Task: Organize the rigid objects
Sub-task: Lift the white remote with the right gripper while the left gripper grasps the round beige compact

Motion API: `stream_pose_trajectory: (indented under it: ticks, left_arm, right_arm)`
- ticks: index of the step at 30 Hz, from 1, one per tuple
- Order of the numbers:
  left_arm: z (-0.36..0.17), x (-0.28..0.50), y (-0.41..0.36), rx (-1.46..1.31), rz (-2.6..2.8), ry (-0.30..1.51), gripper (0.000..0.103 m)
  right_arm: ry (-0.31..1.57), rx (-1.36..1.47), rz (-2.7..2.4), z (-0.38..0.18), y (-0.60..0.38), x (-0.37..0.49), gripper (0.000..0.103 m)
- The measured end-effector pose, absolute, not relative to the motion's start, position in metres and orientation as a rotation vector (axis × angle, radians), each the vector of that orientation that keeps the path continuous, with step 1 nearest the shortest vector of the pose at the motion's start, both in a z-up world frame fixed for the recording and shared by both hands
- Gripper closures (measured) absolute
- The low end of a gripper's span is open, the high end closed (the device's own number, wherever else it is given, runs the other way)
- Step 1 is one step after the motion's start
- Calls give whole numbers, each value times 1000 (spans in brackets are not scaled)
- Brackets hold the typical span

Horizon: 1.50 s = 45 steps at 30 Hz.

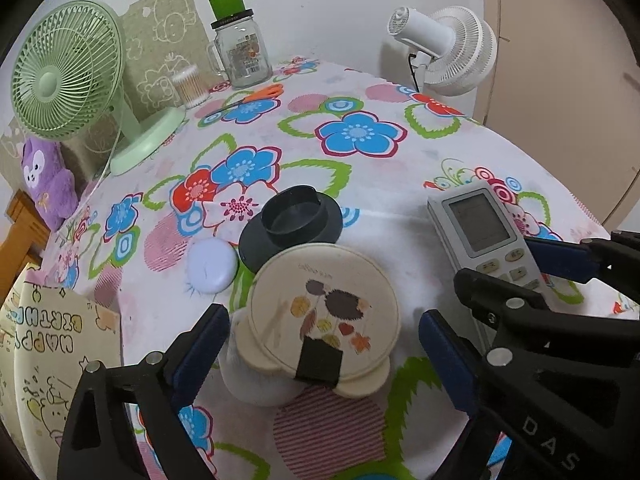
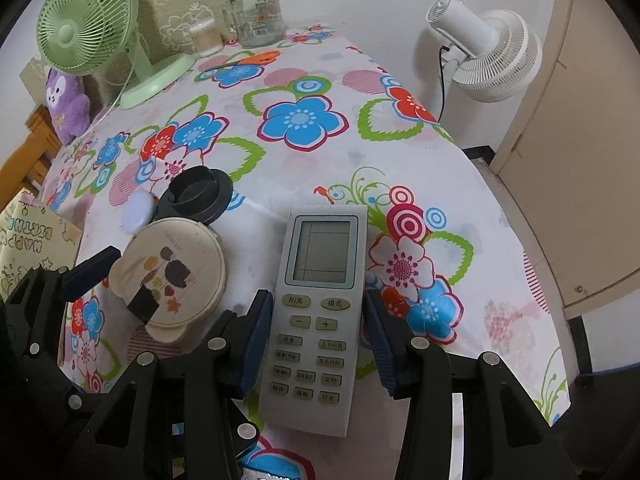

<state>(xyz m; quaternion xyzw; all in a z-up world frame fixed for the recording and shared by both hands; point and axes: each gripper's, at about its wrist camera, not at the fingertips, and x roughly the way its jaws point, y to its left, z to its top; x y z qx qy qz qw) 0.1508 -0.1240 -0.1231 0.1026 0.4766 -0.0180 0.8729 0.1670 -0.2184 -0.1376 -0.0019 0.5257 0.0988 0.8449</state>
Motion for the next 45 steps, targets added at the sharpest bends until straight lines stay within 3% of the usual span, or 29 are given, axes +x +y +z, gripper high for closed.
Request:
stream_pose_trajectory:
  ticks: [6, 9, 11, 45]
  left_arm:
    - [-127, 161, -113, 163, -34, 1026, 3]
    - [-126, 159, -114, 168, -45, 1010, 13]
    - [-124, 156, -118, 185, -57, 1001, 26]
    - [-99, 112, -115, 121, -106, 993, 27]
  right_arm:
    - [1108, -4, 205, -137, -217, 172, 54]
    - [1106, -7, 203, -137, -216, 172, 54]
    - [1106, -8, 202, -137, -215, 173, 54]
    - [1055, -75, 199, -110, -203, 133, 55]
